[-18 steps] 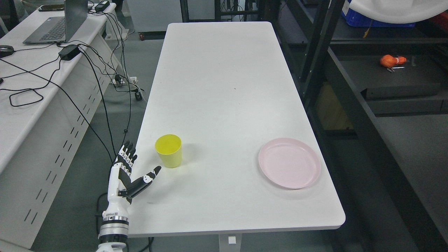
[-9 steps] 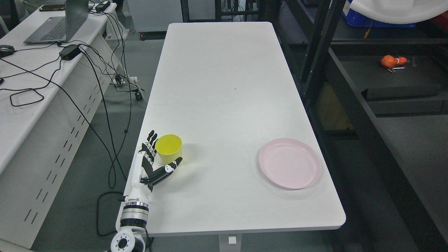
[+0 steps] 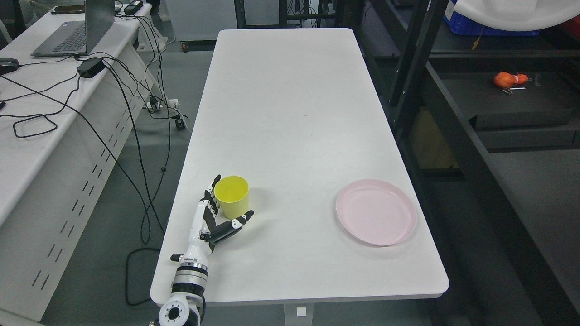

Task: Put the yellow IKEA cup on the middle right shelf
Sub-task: 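Close the left hand around the yellow cup and lift it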

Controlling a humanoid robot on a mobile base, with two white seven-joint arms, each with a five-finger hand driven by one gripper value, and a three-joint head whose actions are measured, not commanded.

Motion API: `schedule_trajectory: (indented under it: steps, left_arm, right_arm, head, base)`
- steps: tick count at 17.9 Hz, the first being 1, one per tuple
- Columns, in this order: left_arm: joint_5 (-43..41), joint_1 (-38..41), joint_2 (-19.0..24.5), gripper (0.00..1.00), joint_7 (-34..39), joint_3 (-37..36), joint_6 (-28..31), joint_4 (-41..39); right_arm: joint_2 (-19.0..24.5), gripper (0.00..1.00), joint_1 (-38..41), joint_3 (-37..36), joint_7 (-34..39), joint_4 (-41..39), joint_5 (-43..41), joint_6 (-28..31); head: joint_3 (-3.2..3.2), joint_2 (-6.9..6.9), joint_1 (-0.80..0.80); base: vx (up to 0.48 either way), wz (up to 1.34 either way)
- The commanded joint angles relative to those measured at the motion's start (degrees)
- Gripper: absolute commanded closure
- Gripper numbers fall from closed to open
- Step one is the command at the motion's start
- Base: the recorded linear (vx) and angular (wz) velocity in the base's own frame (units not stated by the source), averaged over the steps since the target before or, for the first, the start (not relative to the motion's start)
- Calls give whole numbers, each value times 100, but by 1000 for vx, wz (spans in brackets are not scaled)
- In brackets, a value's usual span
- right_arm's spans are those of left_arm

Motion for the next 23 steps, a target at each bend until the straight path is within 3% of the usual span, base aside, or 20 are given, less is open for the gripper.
schedule_trajectory:
  steps: [1,6,10,11,13,14,15,16,17,23]
  left_arm:
    - [6,-402,99,1,0,-61,18,827]
    - [6,-869,99,1,0,-61,18,1426]
    - [6,-1098,99,12,0,-52,9,1647]
    - [6,-1090,99,18,8,-43,-26,1647]
    - [15,-1055,99,43,0,149,-297,1647]
    - [110,-1002,99,69,8,229,-768,1638]
    - [303,-993,99,84,17,229,-1086,1629]
    - [452,-976,99,94,17,238,-1220,1577]
    - [567,-949,99,100,17,273,-1300,1429]
    - [586,-160,99,100,0,238,-1371,-591]
  right_arm:
    - [-100,1,79,97,-5,-8,-141,2]
    - [-100,1,79,97,-5,0,-141,2]
    - [-100,1,79,97,-5,0,-141,2]
    - [-100,1,79,97,-5,0,-141,2]
    - [-100,1,79,97,-5,0,-141,2]
    - [-100,1,79,97,-5,0,-141,2]
    - [-100,1,79,97,-5,0,-141,2]
    - [-100,1,79,97,-5,0,-141,2]
    - [-100,1,79,97,-5,0,-141,2]
    - [-100,1,79,97,-5,0,-141,2]
  head:
    - [0,0,0]
    - [0,0,0]
    - [0,0,0]
    - [0,0,0]
    - [0,0,0]
    - [0,0,0]
    - [0,0,0]
    - [0,0,0]
    - [0,0,0]
    - [0,0,0]
  base:
    - [0,17]
    - [0,3]
    - [0,0]
    - [0,0]
    - [0,0]
    - [0,0]
    - [0,0]
    - [0,0]
    - [0,0]
    - [0,-5]
